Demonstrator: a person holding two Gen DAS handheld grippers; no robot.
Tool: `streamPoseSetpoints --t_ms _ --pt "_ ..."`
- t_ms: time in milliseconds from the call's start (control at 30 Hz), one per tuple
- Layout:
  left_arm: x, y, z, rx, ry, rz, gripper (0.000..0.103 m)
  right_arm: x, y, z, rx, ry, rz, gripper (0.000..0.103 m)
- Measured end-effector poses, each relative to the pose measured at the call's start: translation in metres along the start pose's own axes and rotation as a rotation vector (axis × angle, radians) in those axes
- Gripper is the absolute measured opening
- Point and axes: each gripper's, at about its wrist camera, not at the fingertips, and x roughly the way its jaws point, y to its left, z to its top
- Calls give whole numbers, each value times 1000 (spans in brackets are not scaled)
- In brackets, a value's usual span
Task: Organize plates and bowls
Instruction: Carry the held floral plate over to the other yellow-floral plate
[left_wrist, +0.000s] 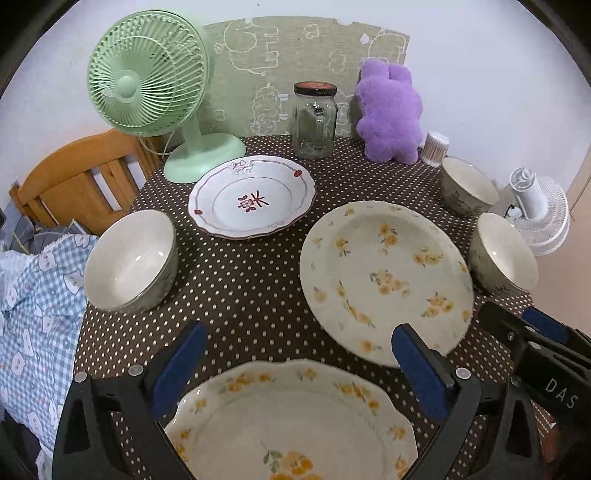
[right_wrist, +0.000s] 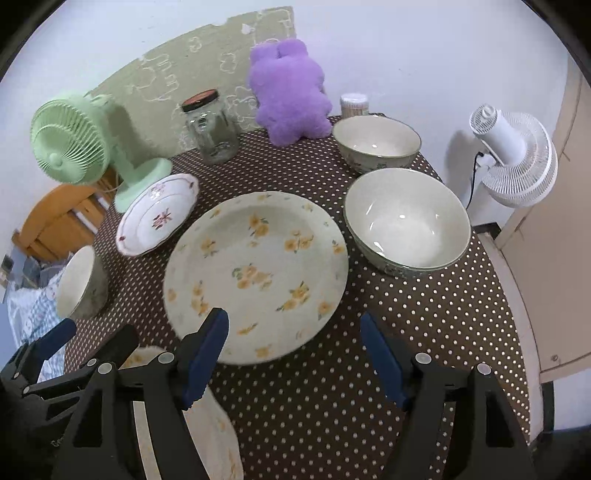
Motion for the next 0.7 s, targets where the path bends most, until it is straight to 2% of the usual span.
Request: streamPoseSetpoints --t_ms 267,700 --pt "40 -6 18 31 24 3 100 34 -8 13 40 11 -34 77" --pt "94 -19 39 105 50 -19 86 84 -6 25 88 48 -96 77"
